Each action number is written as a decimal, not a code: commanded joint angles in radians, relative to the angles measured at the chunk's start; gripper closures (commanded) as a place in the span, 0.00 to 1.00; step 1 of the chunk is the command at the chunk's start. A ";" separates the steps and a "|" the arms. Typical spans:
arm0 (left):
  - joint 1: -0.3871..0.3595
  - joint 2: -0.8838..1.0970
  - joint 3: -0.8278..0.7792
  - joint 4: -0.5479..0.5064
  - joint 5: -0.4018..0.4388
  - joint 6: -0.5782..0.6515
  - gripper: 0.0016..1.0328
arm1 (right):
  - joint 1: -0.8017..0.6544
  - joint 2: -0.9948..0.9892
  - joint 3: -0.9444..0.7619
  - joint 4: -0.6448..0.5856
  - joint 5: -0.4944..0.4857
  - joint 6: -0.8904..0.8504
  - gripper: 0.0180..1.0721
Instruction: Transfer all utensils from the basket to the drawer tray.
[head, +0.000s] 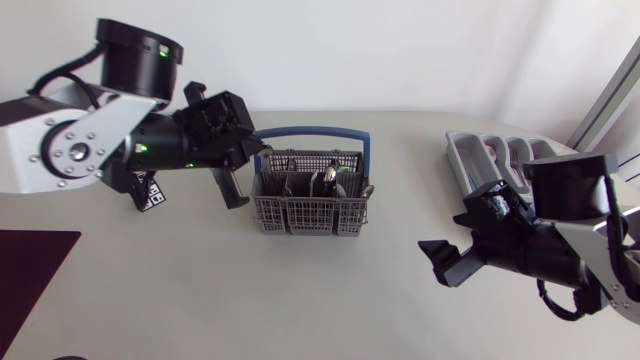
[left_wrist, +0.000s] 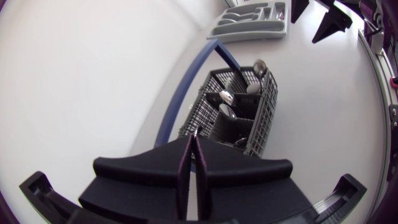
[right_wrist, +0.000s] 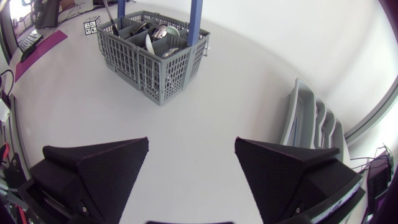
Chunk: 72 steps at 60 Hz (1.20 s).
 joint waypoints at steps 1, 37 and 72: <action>-0.027 -0.094 0.006 -0.017 -0.013 -0.051 0.97 | 0.016 -0.039 -0.020 0.003 0.008 -0.018 0.05; -0.259 -0.045 0.157 -0.118 -0.066 -0.616 0.97 | 0.171 -0.231 0.058 -0.051 0.043 -0.012 0.05; -0.105 0.297 0.417 -0.272 0.351 -0.916 0.97 | 0.381 0.188 0.288 0.097 0.182 0.060 0.14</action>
